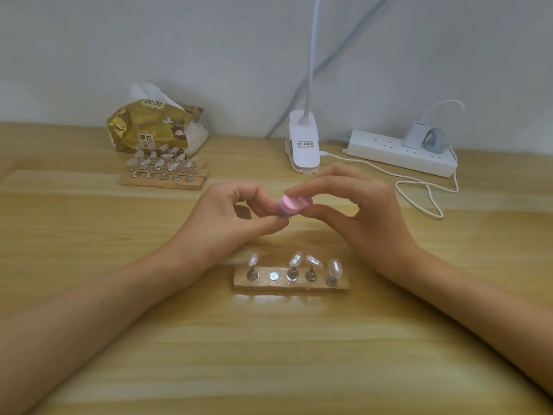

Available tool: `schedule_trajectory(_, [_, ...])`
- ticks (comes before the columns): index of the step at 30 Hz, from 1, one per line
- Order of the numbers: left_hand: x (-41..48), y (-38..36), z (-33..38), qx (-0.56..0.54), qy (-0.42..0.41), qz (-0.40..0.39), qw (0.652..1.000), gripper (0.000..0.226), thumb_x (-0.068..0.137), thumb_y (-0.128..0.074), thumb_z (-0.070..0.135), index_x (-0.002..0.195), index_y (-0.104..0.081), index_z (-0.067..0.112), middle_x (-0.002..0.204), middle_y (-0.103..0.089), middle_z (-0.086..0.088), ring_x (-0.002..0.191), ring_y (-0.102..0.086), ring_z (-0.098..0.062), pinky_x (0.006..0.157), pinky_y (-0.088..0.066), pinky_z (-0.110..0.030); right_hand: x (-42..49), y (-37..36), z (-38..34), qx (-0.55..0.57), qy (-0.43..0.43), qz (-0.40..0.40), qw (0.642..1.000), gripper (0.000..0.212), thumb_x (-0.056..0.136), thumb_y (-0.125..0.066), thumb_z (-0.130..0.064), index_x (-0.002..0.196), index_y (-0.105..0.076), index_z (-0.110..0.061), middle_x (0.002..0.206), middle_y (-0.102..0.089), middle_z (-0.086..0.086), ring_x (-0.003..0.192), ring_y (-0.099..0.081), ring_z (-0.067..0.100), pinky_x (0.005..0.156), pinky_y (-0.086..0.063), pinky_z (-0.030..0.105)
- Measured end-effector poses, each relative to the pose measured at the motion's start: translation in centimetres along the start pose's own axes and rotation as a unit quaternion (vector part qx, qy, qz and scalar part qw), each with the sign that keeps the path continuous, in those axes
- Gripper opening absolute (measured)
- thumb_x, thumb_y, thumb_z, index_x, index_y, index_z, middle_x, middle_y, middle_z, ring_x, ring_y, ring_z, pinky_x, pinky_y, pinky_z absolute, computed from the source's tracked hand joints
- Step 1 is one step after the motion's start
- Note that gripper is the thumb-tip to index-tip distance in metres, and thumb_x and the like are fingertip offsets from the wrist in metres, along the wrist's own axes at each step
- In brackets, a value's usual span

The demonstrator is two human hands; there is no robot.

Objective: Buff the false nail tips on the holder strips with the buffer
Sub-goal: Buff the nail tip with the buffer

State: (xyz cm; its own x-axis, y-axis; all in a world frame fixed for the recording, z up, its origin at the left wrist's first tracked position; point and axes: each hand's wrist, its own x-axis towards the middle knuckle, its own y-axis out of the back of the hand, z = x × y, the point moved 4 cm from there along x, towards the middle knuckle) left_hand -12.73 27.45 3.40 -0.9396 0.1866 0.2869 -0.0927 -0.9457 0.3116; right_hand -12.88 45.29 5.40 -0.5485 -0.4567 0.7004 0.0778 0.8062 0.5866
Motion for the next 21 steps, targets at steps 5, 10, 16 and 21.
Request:
schedule_trajectory(5, [0.1, 0.0, -0.2, -0.001, 0.011, -0.006, 1.000, 0.022, 0.067, -0.089, 0.036, 0.065, -0.070, 0.026, 0.065, -0.063, 0.012, 0.060, -0.048, -0.015, 0.061, -0.040, -0.022, 0.0, -0.5, -0.4, 0.009, 0.024, -0.019, 0.999, 0.020, 0.084, -0.077, -0.001, 0.103, -0.076, -0.006, 0.095, -0.071, 0.010, 0.091, -0.069, 0.019, 0.084, -0.054, 0.035])
schedule_trajectory(10, [0.0, 0.1, 0.1, -0.009, 0.012, -0.007, 1.000, 0.023, 0.060, -0.091, 0.040, 0.063, -0.070, 0.031, 0.067, -0.065, 0.013, 0.060, -0.051, -0.012, 0.061, -0.041, -0.021, -0.2, -0.6, -0.8, -0.006, 0.037, -0.024, 0.999, 0.019, 0.083, -0.078, -0.002, 0.101, -0.076, -0.007, 0.094, -0.070, 0.009, 0.089, -0.067, 0.017, 0.083, -0.054, 0.029])
schedule_trajectory(16, [0.0, 0.0, 0.4, -0.008, 0.001, -0.007, 1.000, 0.017, 0.067, -0.086, 0.034, 0.063, -0.070, 0.033, 0.069, -0.067, 0.012, 0.057, -0.056, 0.002, 0.060, -0.041, -0.010, -0.4, 0.3, -0.1, -0.019, 0.004, -0.011, 1.000, 0.018, 0.084, -0.077, -0.001, 0.100, -0.074, -0.009, 0.093, -0.070, 0.007, 0.091, -0.066, 0.016, 0.084, -0.052, 0.031])
schedule_trajectory(21, [0.0, 0.2, 0.1, -0.001, 0.007, 0.001, 1.000, 0.018, 0.071, -0.085, 0.024, 0.064, -0.070, 0.030, 0.074, -0.071, 0.009, 0.061, -0.059, 0.003, 0.067, -0.043, -0.017, -0.1, 0.5, 0.7, -0.035, -0.020, -0.006, 0.999, 0.018, 0.084, -0.077, 0.000, 0.100, -0.075, -0.008, 0.093, -0.069, 0.009, 0.090, -0.064, 0.015, 0.085, -0.051, 0.034])
